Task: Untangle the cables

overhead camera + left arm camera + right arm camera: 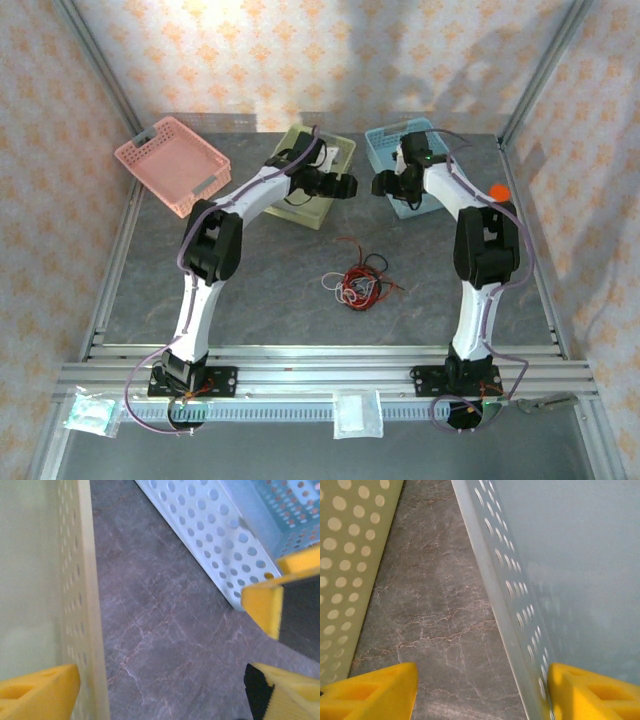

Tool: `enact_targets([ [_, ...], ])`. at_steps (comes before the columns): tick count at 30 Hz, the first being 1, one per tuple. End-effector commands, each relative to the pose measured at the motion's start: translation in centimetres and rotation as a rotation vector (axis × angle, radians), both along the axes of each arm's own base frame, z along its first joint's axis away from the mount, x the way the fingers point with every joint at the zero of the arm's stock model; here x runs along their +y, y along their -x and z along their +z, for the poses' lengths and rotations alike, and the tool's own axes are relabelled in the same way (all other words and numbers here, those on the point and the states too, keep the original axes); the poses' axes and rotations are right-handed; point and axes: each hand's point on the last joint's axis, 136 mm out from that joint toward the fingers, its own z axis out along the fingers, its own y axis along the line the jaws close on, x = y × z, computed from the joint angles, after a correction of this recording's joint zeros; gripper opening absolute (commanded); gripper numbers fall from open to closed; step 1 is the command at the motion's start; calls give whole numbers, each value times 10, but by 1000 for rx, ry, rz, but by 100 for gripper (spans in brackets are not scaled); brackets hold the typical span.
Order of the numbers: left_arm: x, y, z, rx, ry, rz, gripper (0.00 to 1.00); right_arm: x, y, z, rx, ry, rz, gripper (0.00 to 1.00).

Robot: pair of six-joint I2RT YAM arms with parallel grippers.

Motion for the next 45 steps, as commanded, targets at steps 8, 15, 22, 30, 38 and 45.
enact_targets([
  [8, 144, -22, 126, -290, -136, 493, 96, 14, 7, 65, -226, 122, -133, 94],
  [15, 302, -10, 122, -233, -195, 905, 99, 33, 8, 91, -292, 130, -148, 97],
  [22, 357, -35, 87, -116, -275, 1011, 96, 42, 27, 123, -338, 96, -161, 96],
  [30, 368, -80, 48, -40, -307, 1064, 92, 25, 62, 144, -369, 71, -187, 94],
  [38, 382, -103, 10, 17, -354, 1118, 88, 7, 88, 145, -372, 94, -209, 93],
  [45, 387, -114, -14, 25, -353, 1135, 82, 2, 99, 145, -377, 68, -228, 85],
])
